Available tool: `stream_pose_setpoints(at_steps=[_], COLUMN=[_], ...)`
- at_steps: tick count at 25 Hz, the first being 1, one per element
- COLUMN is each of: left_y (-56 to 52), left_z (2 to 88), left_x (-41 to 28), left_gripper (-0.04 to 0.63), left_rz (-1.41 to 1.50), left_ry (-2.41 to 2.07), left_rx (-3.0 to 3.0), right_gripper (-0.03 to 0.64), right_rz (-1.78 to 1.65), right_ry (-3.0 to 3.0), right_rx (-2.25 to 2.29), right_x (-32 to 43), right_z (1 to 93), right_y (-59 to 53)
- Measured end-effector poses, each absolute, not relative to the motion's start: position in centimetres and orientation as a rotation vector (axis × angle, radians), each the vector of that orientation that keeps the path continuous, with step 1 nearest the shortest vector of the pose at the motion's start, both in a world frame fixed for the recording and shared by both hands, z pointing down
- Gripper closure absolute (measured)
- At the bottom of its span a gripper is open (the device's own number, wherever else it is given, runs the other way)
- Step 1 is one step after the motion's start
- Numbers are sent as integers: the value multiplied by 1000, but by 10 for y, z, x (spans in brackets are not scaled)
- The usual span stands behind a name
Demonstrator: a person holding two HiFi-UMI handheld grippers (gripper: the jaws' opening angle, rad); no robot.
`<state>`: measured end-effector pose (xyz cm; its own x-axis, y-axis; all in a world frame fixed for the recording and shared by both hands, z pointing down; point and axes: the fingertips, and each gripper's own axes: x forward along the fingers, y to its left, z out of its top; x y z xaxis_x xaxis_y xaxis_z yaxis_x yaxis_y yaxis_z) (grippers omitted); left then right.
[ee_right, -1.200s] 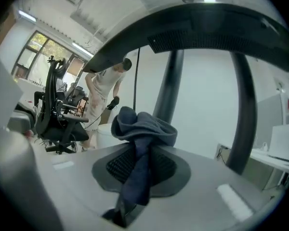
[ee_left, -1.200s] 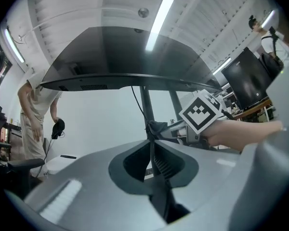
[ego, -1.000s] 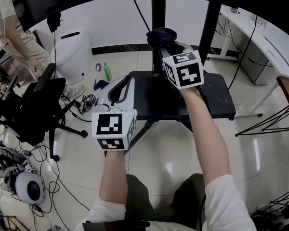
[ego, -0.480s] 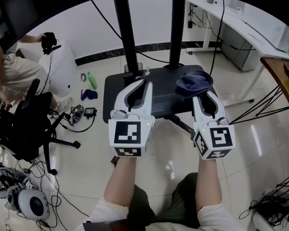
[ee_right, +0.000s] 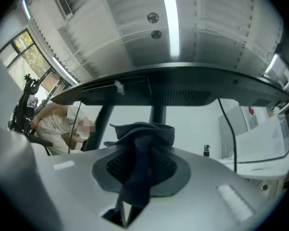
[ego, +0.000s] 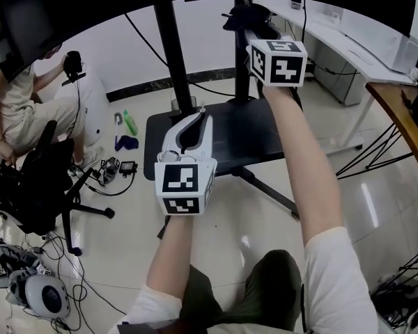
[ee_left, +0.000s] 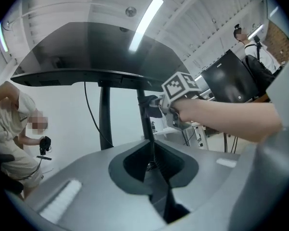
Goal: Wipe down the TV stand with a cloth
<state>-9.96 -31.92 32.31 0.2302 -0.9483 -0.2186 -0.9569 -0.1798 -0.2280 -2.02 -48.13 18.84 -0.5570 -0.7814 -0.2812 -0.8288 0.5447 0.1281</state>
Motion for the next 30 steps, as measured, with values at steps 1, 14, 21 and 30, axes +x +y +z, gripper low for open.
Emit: stream_pose_setpoints(at_steps=[1,14,21,30], left_y=[-318,-311,-295,-266], left_z=[324,343,344,366], left_x=[-101,-117,-120,-181], left_gripper=[499,499,499,499], left_rz=[34,26,70,50], left_ry=[1775,1790,1779,1845], left_rx=[-2187,-2189,-2170,-2109], right_gripper=[543,543,543,545], right_rz=[330,5,153,274], right_ry=[2620,3003,2764,2803], right_rx=[-1396,-1607,-1434,-1047], right_x=[-23,-46,-13,-107], right_z=[186,445,348,392], right_y=[-494,-541,-404,-246])
